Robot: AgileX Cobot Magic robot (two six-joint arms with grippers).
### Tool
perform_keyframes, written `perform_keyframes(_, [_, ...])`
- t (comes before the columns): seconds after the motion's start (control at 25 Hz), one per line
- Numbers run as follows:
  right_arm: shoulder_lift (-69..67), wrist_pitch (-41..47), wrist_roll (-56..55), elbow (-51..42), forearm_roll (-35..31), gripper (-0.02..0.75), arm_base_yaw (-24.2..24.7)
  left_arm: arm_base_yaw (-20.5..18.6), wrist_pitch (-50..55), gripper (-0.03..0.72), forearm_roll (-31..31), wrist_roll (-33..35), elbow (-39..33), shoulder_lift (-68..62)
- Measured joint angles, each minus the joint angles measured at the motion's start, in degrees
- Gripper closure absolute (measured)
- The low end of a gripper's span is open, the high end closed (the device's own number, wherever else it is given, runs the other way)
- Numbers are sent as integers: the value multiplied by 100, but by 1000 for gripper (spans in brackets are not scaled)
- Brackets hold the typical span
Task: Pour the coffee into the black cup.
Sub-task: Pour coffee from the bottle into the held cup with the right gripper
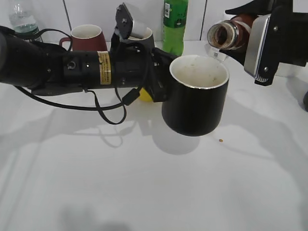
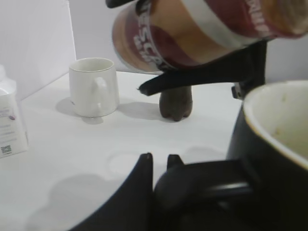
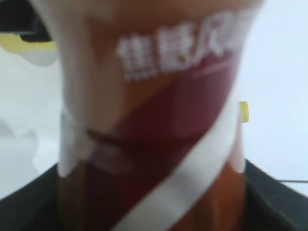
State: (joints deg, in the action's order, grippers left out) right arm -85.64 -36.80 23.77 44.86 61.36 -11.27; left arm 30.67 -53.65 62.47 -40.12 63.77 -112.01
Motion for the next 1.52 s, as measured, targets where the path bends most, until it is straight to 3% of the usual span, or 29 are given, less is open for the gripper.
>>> perform_keyframes(0.68, [0,0,915,0,0,210,0,0,-167,634,502,7,4,0])
perform_keyframes(1.52, [0,0,1359,0,4,210,0,0,-327,634,554,7,4,0])
